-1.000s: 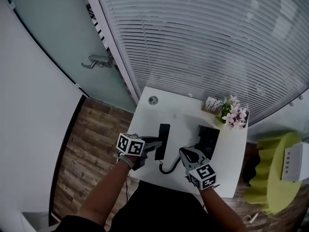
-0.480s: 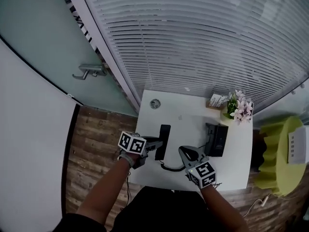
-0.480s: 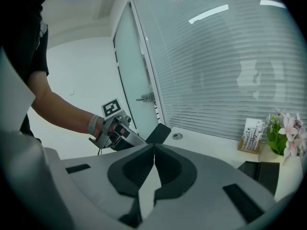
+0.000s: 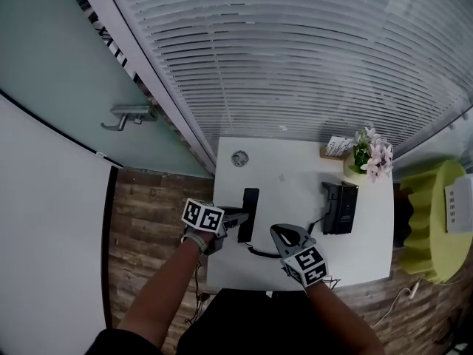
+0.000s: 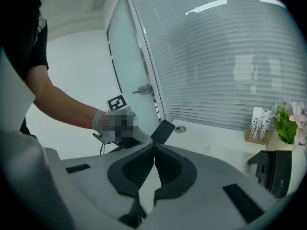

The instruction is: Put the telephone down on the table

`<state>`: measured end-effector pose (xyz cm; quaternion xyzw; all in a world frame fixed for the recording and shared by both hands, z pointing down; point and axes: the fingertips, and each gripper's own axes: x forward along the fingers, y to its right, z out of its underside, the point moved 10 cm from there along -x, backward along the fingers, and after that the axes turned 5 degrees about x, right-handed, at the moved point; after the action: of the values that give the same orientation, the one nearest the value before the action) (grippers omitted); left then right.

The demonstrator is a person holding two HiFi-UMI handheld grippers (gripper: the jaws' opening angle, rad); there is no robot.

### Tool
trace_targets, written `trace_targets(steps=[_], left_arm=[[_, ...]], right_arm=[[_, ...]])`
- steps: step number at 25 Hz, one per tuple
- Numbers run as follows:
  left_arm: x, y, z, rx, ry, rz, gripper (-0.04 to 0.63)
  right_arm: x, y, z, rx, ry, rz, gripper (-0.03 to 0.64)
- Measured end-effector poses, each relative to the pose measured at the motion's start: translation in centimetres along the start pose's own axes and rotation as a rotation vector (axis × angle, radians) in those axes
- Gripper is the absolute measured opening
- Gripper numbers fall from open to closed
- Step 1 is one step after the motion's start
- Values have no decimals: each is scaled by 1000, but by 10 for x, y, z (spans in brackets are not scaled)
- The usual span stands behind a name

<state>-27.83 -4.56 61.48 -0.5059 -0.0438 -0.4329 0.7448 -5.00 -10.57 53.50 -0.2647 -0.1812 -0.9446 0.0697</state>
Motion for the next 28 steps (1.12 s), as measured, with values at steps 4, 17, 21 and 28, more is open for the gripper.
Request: trace_targets(steps=[4, 17, 21, 28], left_arm=[[0, -18, 5, -24, -20, -2, 75], [5, -65, 25, -142, -33, -18, 75], [8, -73, 27, -180, -26, -22, 76], [12, -77, 26, -203, -20, -29, 77]], right_arm=[[14, -5, 2, 0, -17, 0, 23], [41, -13, 6, 36, -31, 1, 23], [45, -12, 7, 46, -32, 7, 23], [50, -10, 9, 52, -41, 6, 23]])
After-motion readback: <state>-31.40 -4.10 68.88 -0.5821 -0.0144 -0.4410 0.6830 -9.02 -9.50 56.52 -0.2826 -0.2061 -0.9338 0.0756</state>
